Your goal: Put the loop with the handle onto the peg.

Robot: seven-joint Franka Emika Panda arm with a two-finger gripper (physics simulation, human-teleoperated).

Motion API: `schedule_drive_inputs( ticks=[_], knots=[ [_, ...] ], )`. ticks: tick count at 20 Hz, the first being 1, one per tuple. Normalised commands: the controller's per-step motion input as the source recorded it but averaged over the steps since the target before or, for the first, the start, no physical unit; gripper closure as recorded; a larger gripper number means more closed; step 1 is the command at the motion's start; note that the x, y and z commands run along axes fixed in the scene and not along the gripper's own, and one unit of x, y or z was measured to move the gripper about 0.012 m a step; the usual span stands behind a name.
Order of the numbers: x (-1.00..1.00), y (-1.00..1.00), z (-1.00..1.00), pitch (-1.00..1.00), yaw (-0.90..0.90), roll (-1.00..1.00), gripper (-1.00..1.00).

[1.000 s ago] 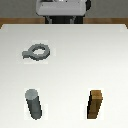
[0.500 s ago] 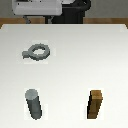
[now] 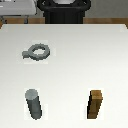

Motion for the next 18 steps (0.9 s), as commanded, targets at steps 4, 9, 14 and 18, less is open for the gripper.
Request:
schedule_drive_inputs(
  ticks=[4,9,14,18],
  knots=[
    [0.00,0.00,0.00,0.00,0.04,0.00,-1.00],
    [0.00,0.00,0.00,0.00,0.79,0.00,-1.00],
    [0.00,0.00,0.00,0.00,0.94,0.00,-1.00],
    [0.00,0.00,0.00,0.00,0.95,0.00,-1.00]
  ],
)
